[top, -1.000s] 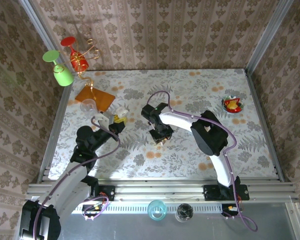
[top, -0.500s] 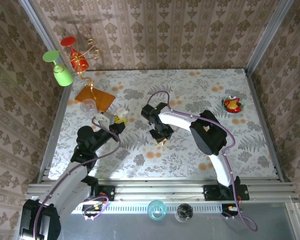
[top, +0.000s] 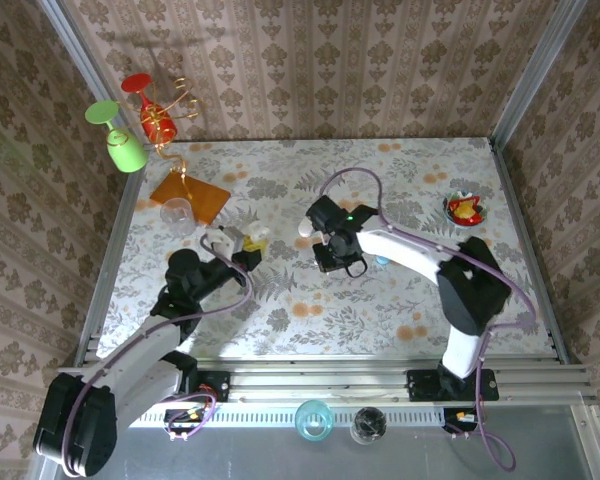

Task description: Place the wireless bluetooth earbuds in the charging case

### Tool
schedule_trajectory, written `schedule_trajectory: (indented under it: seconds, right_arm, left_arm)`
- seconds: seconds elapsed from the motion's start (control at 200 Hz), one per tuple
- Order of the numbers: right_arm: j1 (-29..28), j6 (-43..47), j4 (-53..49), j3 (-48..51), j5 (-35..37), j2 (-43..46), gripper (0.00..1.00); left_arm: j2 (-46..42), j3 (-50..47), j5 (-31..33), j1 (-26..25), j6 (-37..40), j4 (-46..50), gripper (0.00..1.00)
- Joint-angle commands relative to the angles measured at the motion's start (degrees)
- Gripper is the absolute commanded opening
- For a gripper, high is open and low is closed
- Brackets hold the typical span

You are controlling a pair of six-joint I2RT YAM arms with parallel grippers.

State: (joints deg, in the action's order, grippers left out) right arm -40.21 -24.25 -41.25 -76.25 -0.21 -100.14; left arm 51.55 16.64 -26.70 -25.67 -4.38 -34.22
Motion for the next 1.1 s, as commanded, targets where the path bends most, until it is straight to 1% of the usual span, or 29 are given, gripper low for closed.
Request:
schedule_trajectory:
  seconds: [0.0,0.09,0.14,0.265,0.35,0.49,0.745,1.095]
  right_arm:
    - [0.05,-2.3,8.11,2.42,-0.77,7.04,0.24]
    - [0.11,-2.9,10.18,3.55,-0.93,11.6,0.23]
    - [0.13,-3.4,13.13,4.09,-1.15,14.07,0.21]
    - [0.22,-4.88,16.2,4.88,-2.91,18.12,0.21]
    - [0.22,-4.78,16.39,4.28,-4.08,19.49,0.22]
    - [0.14,-3.93,16.43,3.5,-5.23,19.99,0.22]
    - [-0.09,-3.17,16.38,2.92,-5.3,19.42,0.22]
    - [-0.22,-2.91,16.67,3.17,-4.71,17.79,0.22]
  left_arm:
    - [2.22,1.72,1.45,-3.54,5.29,-4.14,0.11]
    - [5.02,1.89,1.4,-5.36,6.3,-7.89,0.11]
    - [6.7,2.42,0.64,-5.95,6.25,-9.07,0.11]
    - [10.52,4.63,-1.48,-7.58,6.3,-10.56,0.11]
    - [12.76,6.31,-1.71,-8.57,6.67,-9.43,0.11]
    - [16.0,9.02,-1.34,-10.2,7.44,-6.98,0.11]
    - [19.76,11.87,-1.07,-12.59,7.15,-6.9,0.11]
    - [19.82,12.57,-1.6,-12.98,6.91,-6.61,0.11]
